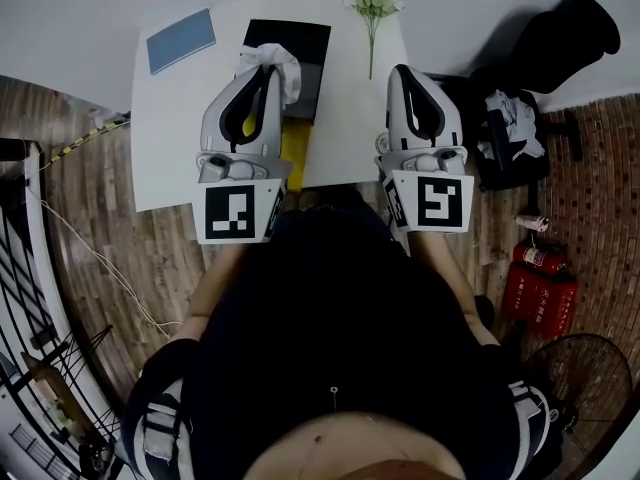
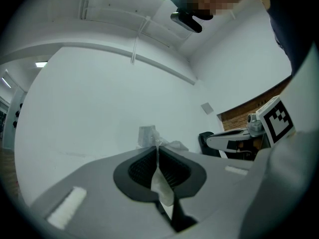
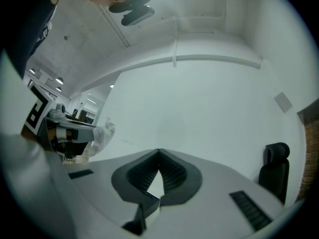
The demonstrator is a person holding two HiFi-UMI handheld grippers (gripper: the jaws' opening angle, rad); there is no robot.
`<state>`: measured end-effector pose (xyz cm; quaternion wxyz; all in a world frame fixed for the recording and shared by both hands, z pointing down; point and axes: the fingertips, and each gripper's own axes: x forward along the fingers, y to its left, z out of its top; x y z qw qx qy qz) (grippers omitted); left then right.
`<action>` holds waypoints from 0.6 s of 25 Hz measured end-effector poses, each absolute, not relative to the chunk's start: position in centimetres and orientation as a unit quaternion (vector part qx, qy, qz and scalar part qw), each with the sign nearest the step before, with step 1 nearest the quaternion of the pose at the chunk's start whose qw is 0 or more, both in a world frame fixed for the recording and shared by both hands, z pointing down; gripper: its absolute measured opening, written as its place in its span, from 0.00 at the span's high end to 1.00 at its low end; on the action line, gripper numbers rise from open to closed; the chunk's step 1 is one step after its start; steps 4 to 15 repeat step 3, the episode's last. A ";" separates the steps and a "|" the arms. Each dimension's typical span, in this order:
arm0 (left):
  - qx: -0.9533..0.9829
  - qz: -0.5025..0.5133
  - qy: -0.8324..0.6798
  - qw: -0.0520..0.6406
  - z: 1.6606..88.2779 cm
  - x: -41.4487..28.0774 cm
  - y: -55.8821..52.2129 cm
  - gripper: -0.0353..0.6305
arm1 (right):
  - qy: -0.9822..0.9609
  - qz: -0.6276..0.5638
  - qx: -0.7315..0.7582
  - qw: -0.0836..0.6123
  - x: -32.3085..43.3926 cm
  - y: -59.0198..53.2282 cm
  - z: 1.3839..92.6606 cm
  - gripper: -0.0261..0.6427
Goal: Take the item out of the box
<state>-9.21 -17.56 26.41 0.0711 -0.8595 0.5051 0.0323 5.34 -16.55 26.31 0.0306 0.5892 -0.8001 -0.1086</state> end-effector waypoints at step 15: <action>-0.863 0.022 0.500 0.061 26.8 -9.1 -16.9 0.91 | -0.799 -0.106 0.591 0.035 5.4 -16.1 26.4 0.94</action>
